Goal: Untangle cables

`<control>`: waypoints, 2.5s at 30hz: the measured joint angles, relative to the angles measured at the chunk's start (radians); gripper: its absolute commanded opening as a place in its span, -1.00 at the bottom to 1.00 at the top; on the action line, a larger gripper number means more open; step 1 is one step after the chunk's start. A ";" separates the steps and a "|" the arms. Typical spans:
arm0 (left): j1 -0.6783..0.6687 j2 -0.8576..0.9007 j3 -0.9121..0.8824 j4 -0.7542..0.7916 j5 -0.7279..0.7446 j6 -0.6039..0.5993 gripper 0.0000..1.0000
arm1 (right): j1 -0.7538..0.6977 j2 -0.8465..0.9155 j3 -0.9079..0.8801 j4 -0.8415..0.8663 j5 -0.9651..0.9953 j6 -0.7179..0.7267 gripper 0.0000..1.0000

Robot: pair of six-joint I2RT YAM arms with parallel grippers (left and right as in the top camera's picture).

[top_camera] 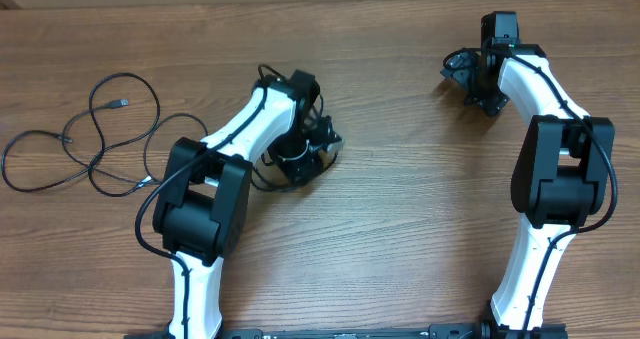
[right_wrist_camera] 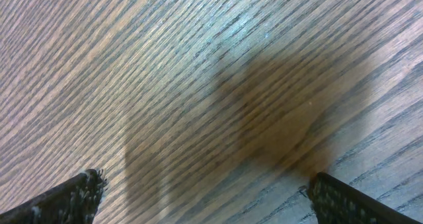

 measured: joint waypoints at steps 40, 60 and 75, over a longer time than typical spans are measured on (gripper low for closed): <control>0.750 -0.422 0.423 -0.233 -0.598 -0.995 -0.92 | 0.000 0.000 0.000 0.000 0.000 -0.001 1.00; 0.793 -0.421 0.217 -0.055 -0.465 -1.031 -0.92 | 0.000 0.000 0.000 0.001 0.000 0.000 1.00; 0.791 -0.252 0.205 -0.065 -0.265 -0.988 -0.03 | 0.000 0.000 0.000 0.000 0.000 -0.001 1.00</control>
